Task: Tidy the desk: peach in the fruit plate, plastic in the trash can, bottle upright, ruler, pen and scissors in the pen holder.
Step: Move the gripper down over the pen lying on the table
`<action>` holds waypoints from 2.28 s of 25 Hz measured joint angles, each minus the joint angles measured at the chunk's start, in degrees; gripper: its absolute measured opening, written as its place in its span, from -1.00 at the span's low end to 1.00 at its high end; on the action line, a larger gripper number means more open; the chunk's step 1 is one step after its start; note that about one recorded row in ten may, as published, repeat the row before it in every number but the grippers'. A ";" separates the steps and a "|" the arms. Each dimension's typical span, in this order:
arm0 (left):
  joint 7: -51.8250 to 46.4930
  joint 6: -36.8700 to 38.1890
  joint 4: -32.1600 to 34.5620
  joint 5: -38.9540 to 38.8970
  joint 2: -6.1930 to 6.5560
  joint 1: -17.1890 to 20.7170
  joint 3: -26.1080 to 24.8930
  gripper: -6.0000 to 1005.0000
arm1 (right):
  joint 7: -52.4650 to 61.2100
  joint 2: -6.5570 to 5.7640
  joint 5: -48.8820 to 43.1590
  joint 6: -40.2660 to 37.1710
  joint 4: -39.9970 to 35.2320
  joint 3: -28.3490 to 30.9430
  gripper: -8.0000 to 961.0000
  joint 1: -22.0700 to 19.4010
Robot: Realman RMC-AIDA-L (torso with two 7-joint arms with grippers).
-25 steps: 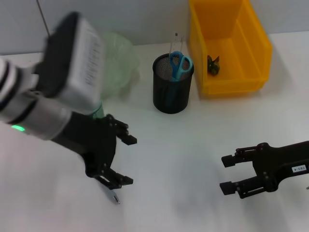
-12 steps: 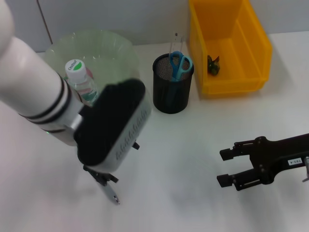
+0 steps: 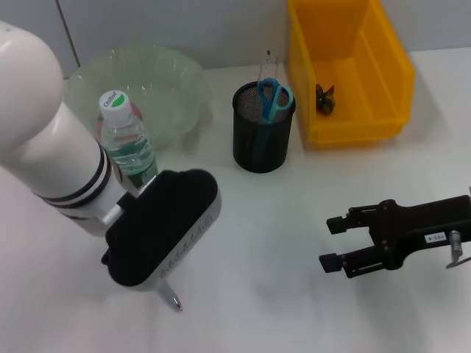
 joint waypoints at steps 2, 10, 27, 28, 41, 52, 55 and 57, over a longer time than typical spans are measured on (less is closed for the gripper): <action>0.90 0.53 -0.08 0.50 0.00 -0.07 0.50 0.62 | 0.01 0.18 0.04 0.26 0.00 -0.01 0.72 0.22; 4.09 0.68 -0.85 0.64 0.00 0.04 1.31 0.50 | 0.39 0.50 0.09 0.43 0.00 -0.03 0.72 0.87; 8.92 -3.21 -6.86 -0.89 -0.26 -1.56 1.26 0.19 | 1.19 0.83 -0.16 1.03 -0.01 -0.02 0.72 1.44; 8.93 -3.21 -6.97 -0.90 -0.26 -1.59 1.29 0.15 | 1.20 0.86 -0.16 1.03 -0.01 -0.02 0.72 1.43; 9.64 -3.47 -9.22 -1.38 -0.26 -2.92 1.69 -0.33 | 1.50 1.05 0.13 1.00 0.07 -0.41 0.72 1.46; 10.42 -3.63 -10.28 -1.37 -0.34 -3.44 1.87 -0.43 | 1.68 1.58 0.08 1.10 0.14 -0.17 0.72 1.49; 10.57 -3.67 -11.17 -1.37 -0.35 -3.89 2.05 -0.46 | 1.68 1.57 0.17 1.35 0.63 -0.33 0.72 1.48; 11.09 -3.73 -12.69 -1.40 -0.35 -4.60 2.19 -0.48 | 1.67 1.57 0.17 1.59 1.01 -0.41 0.72 1.50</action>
